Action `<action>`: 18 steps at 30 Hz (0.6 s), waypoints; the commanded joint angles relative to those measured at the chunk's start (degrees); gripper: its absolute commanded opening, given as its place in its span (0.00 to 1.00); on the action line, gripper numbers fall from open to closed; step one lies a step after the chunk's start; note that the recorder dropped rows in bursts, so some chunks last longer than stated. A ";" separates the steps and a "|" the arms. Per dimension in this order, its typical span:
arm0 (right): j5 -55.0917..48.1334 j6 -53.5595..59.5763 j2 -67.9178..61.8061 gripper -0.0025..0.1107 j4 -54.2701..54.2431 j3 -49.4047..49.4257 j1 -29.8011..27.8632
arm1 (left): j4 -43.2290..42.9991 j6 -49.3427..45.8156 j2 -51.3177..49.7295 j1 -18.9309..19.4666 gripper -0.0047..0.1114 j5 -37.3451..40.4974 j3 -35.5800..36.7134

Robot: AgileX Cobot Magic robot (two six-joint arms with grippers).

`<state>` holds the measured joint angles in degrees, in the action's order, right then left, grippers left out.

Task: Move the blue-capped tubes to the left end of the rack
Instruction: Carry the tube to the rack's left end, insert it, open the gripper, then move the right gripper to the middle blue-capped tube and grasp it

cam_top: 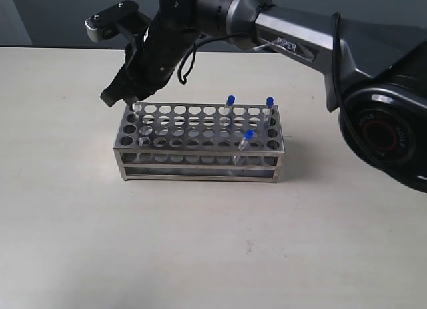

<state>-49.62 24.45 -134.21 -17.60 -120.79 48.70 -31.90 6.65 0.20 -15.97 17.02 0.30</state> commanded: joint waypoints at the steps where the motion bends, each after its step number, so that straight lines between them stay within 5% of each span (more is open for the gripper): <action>1: -0.93 -3.03 2.48 0.40 1.31 -0.13 -0.04 | 0.08 0.28 -0.20 -0.22 0.05 -0.26 -0.30; 10: -4.27 -6.61 7.94 0.38 4.37 -0.13 -0.04 | 0.08 0.28 -0.20 -0.22 0.05 -0.26 -0.30; 18: -20.34 -18.24 12.56 0.38 26.03 -0.13 -0.16 | 0.08 0.28 -0.20 -0.22 0.05 -0.26 -0.30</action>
<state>-66.14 9.32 -122.92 0.50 -120.79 48.70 -31.90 6.65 0.20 -15.97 17.02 0.30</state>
